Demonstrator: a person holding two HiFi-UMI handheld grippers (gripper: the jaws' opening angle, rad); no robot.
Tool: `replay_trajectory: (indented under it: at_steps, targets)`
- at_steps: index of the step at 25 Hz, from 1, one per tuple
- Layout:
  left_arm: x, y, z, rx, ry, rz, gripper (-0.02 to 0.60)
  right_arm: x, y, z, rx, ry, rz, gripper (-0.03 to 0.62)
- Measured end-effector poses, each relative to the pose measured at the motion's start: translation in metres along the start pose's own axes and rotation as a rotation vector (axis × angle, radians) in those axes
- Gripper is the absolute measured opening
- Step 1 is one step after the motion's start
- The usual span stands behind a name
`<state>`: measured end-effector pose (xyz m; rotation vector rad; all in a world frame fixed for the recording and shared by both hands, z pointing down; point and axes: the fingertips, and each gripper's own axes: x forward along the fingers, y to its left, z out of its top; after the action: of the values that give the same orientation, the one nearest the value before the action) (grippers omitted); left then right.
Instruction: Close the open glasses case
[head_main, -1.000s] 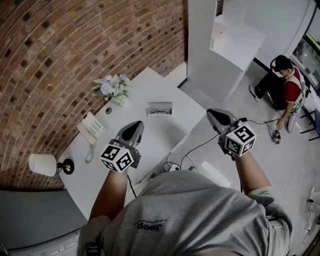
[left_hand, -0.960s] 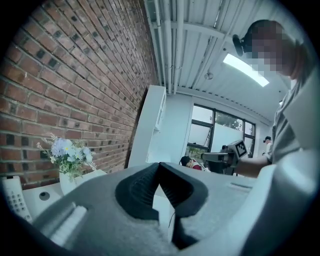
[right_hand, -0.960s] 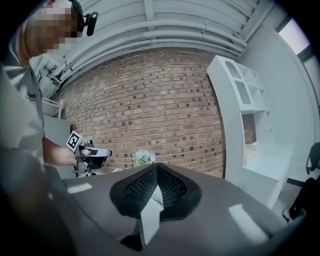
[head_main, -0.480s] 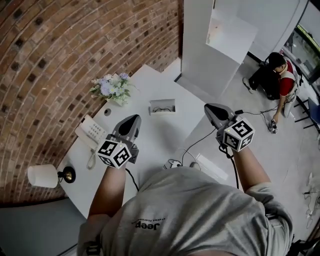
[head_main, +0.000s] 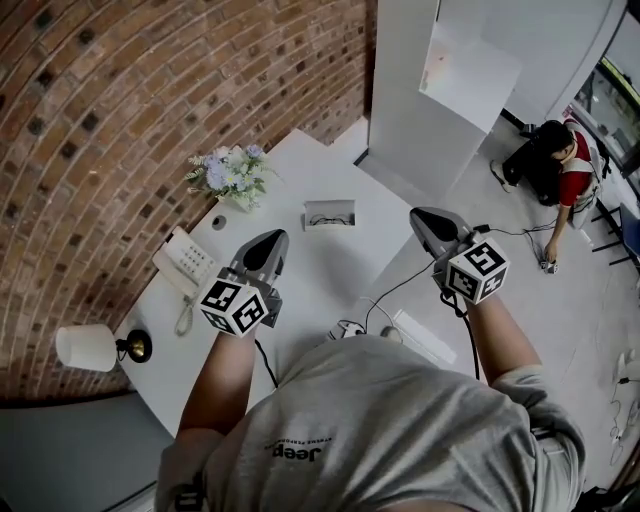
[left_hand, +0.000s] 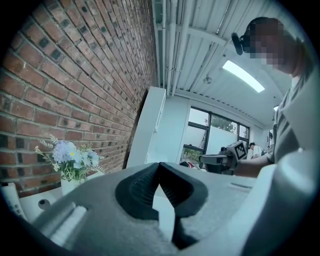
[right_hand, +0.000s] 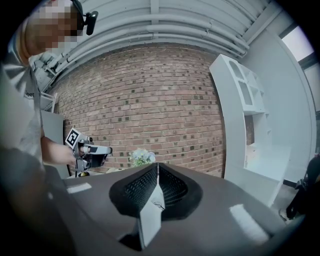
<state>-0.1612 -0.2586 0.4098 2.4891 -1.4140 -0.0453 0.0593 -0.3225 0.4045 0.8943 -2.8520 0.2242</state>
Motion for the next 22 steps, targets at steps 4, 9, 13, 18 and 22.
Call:
replay_trajectory:
  at_steps: [4, 9, 13, 18, 22]
  targets:
    - [0.000, -0.003, -0.001, 0.003, 0.004, 0.000, -0.002, 0.004, 0.011, 0.002, -0.020, -0.004, 0.085, 0.210]
    - [0.003, 0.002, -0.010, -0.009, 0.016, 0.004, -0.002, 0.019, 0.015, -0.011, -0.123, 0.076, 0.153, 0.283]
    - [0.009, 0.014, -0.024, -0.029, 0.034, 0.013, -0.002, 0.044, 0.012, -0.029, -0.196, 0.133, 0.212, 0.324]
    - [0.016, 0.032, -0.047, -0.052, 0.053, 0.026, -0.002, 0.085, 0.008, -0.063, -0.254, 0.196, 0.272, 0.359]
    - [0.025, 0.051, -0.063, -0.067, 0.060, 0.038, -0.002, 0.124, 0.004, -0.094, -0.301, 0.250, 0.309, 0.380]
